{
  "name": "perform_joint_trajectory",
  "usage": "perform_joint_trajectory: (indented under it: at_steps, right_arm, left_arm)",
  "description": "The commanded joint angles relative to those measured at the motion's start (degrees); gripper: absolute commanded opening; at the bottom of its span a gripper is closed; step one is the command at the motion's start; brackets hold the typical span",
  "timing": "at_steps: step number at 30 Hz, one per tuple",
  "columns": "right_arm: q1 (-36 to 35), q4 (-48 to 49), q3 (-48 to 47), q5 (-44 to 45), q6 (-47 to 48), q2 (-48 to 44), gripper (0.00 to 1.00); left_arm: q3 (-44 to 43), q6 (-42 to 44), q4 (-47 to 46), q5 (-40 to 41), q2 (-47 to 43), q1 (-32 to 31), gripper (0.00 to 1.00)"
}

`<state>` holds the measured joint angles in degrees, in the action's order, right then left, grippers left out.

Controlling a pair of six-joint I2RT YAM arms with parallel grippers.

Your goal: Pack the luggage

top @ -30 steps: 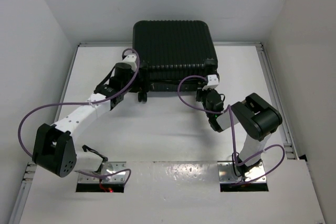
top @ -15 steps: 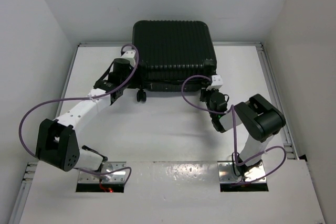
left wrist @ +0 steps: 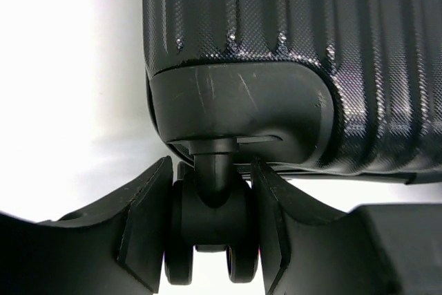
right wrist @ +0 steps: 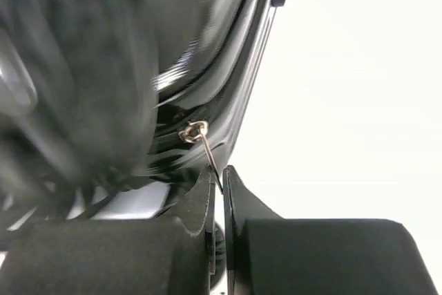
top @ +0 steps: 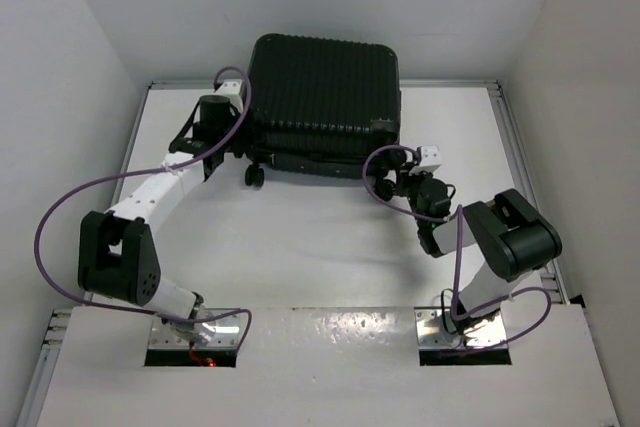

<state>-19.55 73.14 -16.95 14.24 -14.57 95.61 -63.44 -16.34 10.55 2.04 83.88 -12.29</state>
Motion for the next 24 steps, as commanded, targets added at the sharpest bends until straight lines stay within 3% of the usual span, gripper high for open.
perform_joint_trajectory:
  at_steps: [1,14,21,24]
  right_arm:
    - [5.05,20.11,-0.27,5.27,0.94,-2.19,0.0]
    - [12.78,20.02,-19.69,1.67,1.12,14.66,0.0]
    - [14.89,20.19,-37.08,1.84,2.0,29.06,0.0]
    - [15.07,20.02,-49.7,2.46,2.0,35.57,0.0]
  left_arm:
    - [-1.68,7.54,2.99,9.65,3.21,5.18,0.0]
    - [-9.6,16.25,-3.95,11.23,14.2,6.85,0.0]
    - [-12.59,17.83,-5.27,11.14,16.32,6.32,0.0]
    - [-12.59,18.36,-6.58,11.66,16.85,5.18,0.0]
